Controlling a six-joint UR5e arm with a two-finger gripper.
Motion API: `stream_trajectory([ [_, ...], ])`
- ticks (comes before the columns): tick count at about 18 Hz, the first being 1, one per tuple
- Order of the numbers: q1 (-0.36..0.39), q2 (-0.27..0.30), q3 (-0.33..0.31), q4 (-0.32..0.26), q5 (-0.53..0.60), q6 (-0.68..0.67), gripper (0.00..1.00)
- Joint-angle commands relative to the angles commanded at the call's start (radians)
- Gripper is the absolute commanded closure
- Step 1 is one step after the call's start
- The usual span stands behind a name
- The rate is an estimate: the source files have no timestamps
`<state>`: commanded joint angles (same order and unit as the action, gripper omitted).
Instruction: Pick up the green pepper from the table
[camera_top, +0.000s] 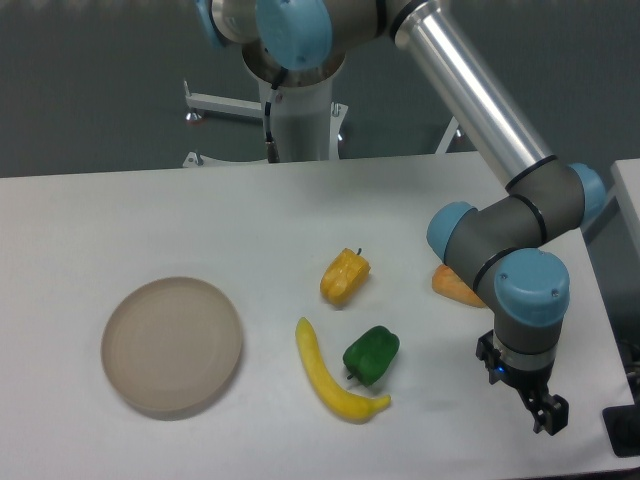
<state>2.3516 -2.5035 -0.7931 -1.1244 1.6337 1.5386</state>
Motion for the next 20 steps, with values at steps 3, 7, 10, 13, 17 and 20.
stream_trajectory([
  [3, 0.002, -0.002, 0.006, 0.000, 0.000, 0.000, 0.00],
  [7, 0.002, 0.000, 0.006, 0.000, -0.029, -0.020, 0.00],
  [10, 0.008, 0.011, 0.000, -0.003, -0.071, -0.031, 0.00],
  [13, 0.011, 0.038, -0.023, -0.012, -0.093, -0.061, 0.00],
  [17, 0.015, 0.144, -0.110, -0.014, -0.095, -0.236, 0.00],
  [20, 0.014, 0.265, -0.288, -0.012, -0.086, -0.371, 0.00],
])
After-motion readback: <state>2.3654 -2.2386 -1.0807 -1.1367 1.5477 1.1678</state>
